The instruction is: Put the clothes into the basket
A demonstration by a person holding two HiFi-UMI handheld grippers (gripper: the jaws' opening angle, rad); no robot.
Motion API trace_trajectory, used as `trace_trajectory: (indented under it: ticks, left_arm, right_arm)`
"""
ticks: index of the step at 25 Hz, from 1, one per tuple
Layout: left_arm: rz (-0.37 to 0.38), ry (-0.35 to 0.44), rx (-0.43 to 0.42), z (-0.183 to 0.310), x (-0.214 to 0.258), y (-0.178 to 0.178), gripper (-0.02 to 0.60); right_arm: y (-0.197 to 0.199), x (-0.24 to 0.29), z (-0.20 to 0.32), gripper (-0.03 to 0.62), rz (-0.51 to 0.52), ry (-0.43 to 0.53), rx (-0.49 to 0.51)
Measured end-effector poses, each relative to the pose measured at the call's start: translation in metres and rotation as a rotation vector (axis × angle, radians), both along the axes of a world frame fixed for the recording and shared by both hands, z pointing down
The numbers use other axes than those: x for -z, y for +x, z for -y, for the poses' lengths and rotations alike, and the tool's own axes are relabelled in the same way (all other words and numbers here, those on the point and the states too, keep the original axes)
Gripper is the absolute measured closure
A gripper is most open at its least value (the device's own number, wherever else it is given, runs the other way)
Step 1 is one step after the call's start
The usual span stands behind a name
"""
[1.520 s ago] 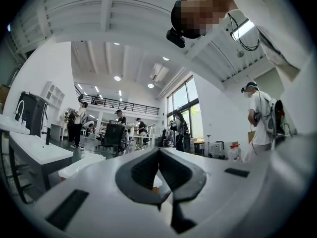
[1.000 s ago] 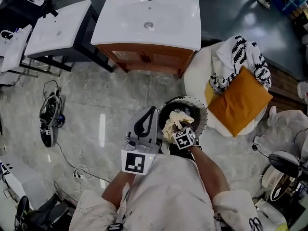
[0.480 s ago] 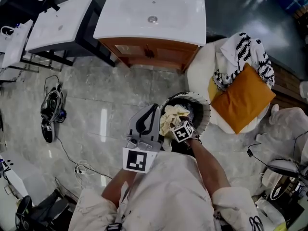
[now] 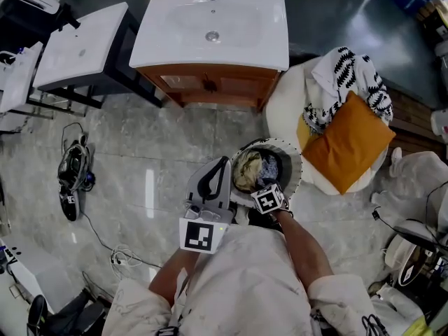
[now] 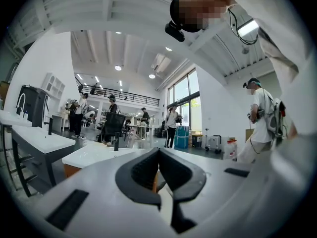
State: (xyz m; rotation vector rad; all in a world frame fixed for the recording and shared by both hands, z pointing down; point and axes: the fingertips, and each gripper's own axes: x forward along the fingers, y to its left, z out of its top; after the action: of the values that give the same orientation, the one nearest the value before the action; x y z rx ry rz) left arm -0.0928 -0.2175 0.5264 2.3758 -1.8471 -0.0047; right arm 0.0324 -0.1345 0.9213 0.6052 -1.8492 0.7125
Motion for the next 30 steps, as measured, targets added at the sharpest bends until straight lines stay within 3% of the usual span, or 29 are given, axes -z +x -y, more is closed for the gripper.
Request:
trace_trajectory:
  ticks: [5,9,14,21,30]
  left_arm:
    - [-0.008,-0.006,-0.026,0.000,-0.004,0.014,0.577]
    - [-0.009,-0.011,-0.080,0.008,-0.003,0.033,0.577]
    - [0.006,-0.017,-0.138,0.019,-0.001,0.058,0.577]
    - [0.034,0.001,-0.192,0.040,0.019,0.084,0.577]
    - [0.046,0.056,-0.221,0.055,0.051,0.098,0.577]
  right_arm:
    - [0.009,-0.007,-0.005,0.393,0.049,0.019,-0.048]
    - [0.023,0.017,0.005,0.400,0.059,0.053,-0.135]
    - [0.040,0.062,0.030,0.404,0.155,0.139,-0.249]
    - [0.075,0.162,0.089,0.410,0.313,0.368,-0.443]
    - [0.129,0.314,0.153,0.408,0.463,0.712,-0.619]
